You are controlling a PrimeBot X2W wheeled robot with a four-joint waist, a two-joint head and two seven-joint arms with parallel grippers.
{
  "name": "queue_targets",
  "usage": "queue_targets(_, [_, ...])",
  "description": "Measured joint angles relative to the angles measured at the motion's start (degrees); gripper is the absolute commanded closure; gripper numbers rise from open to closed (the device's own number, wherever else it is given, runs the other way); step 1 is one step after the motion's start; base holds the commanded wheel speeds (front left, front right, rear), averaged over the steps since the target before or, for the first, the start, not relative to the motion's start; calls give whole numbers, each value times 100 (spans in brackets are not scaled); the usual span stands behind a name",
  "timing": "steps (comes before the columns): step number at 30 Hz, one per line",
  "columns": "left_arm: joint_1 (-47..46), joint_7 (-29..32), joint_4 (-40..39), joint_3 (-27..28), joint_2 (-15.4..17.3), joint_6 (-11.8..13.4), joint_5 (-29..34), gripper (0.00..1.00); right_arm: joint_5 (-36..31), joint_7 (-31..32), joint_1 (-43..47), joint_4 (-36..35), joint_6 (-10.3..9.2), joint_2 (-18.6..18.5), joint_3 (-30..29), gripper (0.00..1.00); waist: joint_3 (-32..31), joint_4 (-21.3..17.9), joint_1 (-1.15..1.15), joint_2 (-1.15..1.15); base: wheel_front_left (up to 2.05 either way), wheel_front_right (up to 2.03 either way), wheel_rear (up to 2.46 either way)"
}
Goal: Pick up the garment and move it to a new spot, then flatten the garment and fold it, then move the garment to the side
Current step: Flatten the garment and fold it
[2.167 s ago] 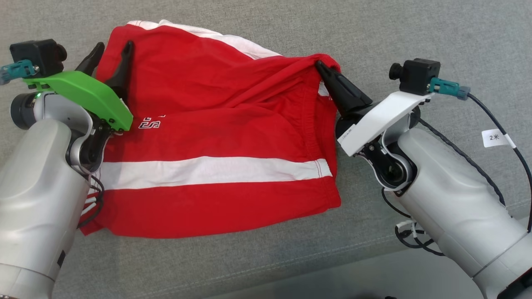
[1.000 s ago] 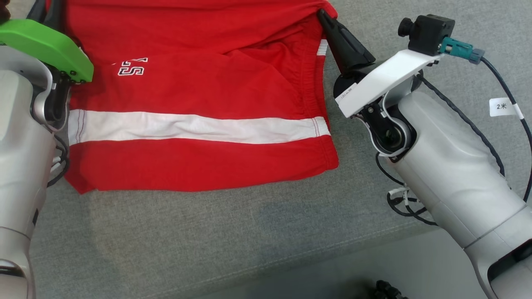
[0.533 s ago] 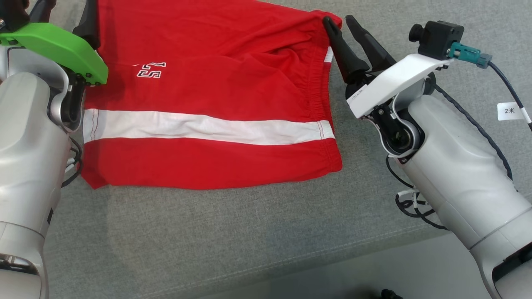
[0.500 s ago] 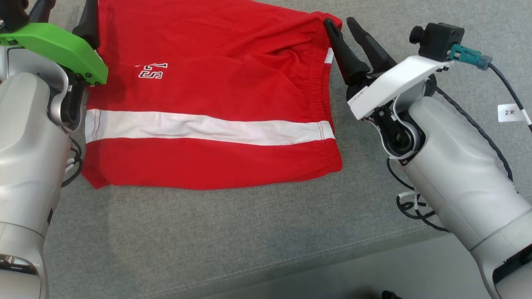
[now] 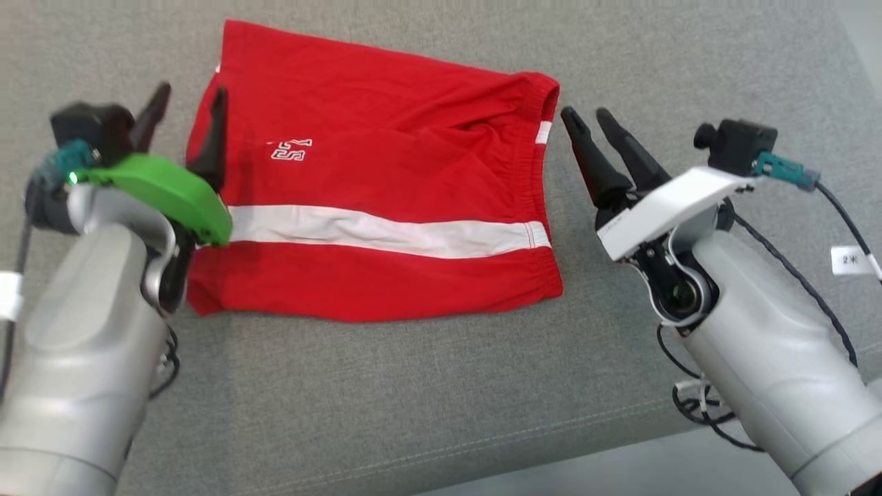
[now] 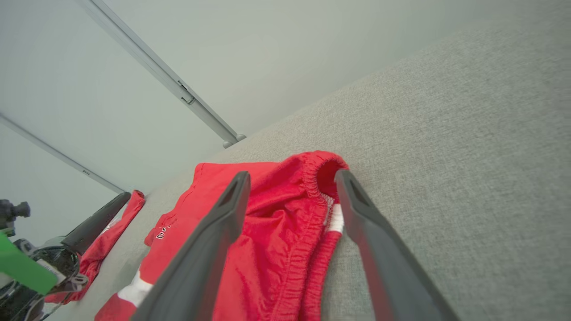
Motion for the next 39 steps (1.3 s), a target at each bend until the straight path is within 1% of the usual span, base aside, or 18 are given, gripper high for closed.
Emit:
queue_targets(1, [0, 0, 0, 0, 0, 0, 0, 0, 0, 0, 0, 0, 0, 0, 0, 0, 0, 0, 0, 0, 0, 0, 0])
queue_targets(4, [409, 0, -114, 66, -66, -4, -3, 0, -12, 0, 313, -89, 0, -43, -192, 0, -207, 26, 0, 0, 0, 0, 0])
queue_targets(5, [642, 0, -214, 99, -98, -4, -2, 0, -13, 0, 539, -130, 0, -77, -342, 0, -345, 46, 0, 0, 0, 0, 0])
queue_targets(7, [837, 1, -319, 120, -143, -4, -1, 0, -18, -1, 777, -180, 0, -107, -459, 0, -477, 71, 0, 0, 0, 0, 0])
queue_targets(14, [1511, 0, -649, 260, -178, -5, 44, 0, -218, -1, 1462, -360, 0, -104, -526, 0, -868, 190, 0, 0, 0, 0, 0])
queue_targets(18, [1843, 0, -775, 278, -211, -4, 66, 0, -371, 0, 1717, -391, 0, -66, -240, 0, -1009, 263, 0, 0, 0, 0, 0])
queue_targets(24, [2160, 1, -972, 324, -349, -3, 77, 0, -492, 0, 1957, -386, 0, -12, 88, 0, -1080, 325, 0, 0, 0, 0, 0])
queue_targets(39, [2457, 1, -1187, 297, -348, -2, 162, 0, -490, 29, 1936, -225, 0, 66, 187, 0, -1020, 403, 0, 0, 0, 0, 0])
